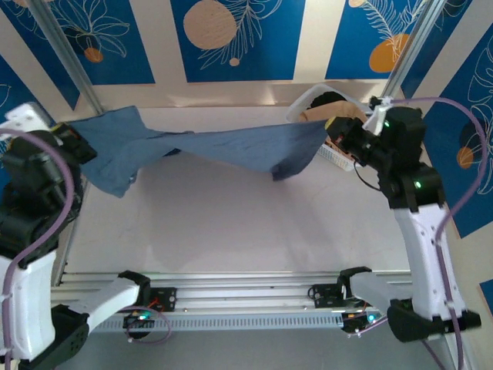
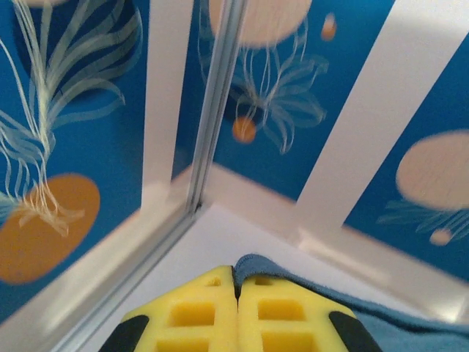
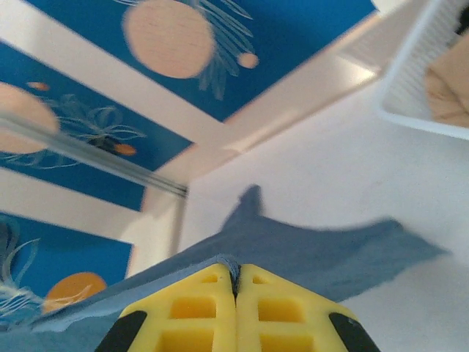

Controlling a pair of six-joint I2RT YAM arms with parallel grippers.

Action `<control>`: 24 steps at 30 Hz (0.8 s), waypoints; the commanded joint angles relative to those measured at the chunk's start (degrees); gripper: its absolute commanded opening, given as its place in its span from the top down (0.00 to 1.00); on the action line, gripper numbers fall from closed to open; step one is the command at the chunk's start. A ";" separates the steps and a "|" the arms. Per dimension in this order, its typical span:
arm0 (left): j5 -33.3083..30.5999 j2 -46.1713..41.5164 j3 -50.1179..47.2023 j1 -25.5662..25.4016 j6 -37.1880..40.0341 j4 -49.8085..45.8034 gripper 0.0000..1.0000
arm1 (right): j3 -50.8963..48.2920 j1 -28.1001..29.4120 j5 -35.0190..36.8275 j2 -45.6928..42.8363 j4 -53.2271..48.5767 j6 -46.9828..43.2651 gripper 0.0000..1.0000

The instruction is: Fold and stack the t-shirts

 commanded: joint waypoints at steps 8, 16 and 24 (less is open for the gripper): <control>2.81 20.85 24.55 1.22 7.04 -2.07 1.00 | 6.15 0.12 -6.26 7.79 5.23 1.50 1.00; 21.78 39.53 27.67 13.02 1.58 -1.60 1.00 | 11.03 1.37 -12.35 27.72 15.55 2.77 1.00; 32.76 50.07 46.38 19.64 2.35 3.46 1.00 | 35.85 0.71 -14.77 45.80 18.26 2.22 1.00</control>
